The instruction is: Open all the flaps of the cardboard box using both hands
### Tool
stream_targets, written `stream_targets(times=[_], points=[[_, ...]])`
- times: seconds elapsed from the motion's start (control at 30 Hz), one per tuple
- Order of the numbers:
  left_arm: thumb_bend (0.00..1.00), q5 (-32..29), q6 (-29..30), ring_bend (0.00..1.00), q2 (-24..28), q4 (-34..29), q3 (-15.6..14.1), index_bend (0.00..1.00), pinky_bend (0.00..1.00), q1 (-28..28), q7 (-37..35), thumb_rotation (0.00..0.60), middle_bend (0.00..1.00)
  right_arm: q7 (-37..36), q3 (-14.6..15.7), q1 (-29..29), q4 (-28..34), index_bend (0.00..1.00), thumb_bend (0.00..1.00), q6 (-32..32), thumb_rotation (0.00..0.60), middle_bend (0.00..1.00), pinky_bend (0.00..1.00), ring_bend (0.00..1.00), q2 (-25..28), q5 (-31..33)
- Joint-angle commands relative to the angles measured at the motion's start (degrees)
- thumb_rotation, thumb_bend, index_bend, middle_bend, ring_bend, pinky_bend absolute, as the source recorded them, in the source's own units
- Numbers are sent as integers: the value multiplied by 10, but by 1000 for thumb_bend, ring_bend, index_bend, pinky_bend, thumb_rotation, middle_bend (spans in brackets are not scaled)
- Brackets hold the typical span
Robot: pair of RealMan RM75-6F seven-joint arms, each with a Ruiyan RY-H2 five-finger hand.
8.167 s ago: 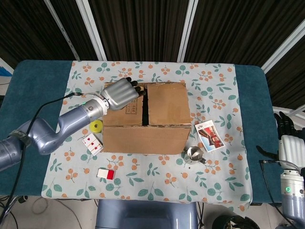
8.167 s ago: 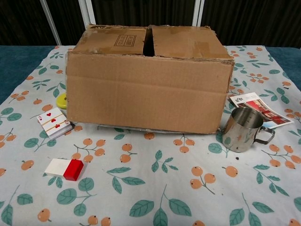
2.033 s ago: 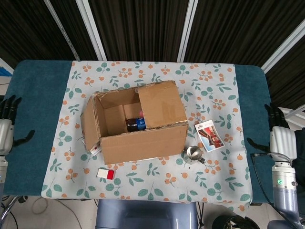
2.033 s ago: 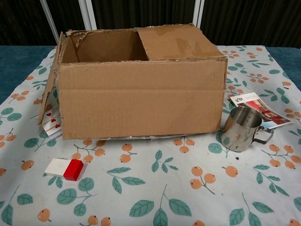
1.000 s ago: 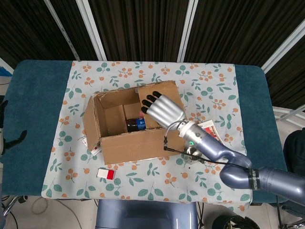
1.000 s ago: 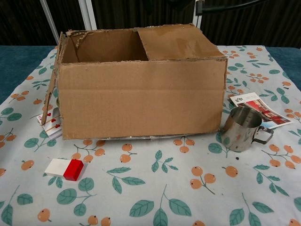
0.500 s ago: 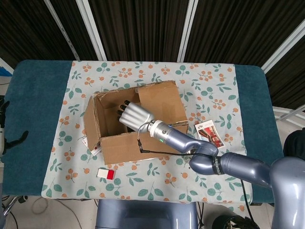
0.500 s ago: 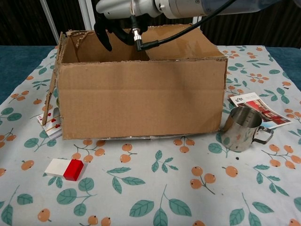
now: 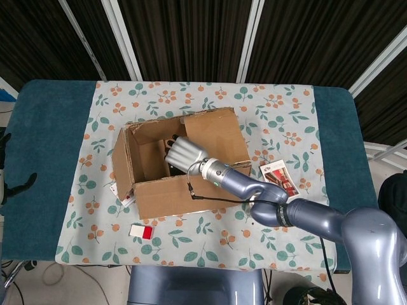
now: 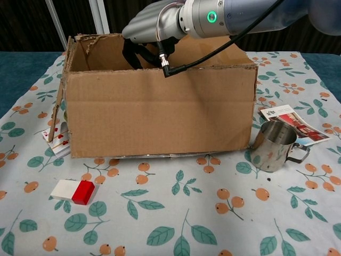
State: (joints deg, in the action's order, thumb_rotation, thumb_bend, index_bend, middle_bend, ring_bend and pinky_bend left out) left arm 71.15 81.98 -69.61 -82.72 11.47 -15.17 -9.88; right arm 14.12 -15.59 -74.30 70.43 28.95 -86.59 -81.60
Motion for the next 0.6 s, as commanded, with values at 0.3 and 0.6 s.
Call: stream_targets(times=[0.3,0.6], points=[[222,0,-8,0,1,-2,6,0,0,3,-7,600,0,-13,20,-6,-22,493,990,-19,600,371,266,268,-5,18],[225,1,-13,0,2,-1,10,0,0,4,-10,600,0,11,32,-6,-27,493,986,-26,600,378,266,276,-4,52]])
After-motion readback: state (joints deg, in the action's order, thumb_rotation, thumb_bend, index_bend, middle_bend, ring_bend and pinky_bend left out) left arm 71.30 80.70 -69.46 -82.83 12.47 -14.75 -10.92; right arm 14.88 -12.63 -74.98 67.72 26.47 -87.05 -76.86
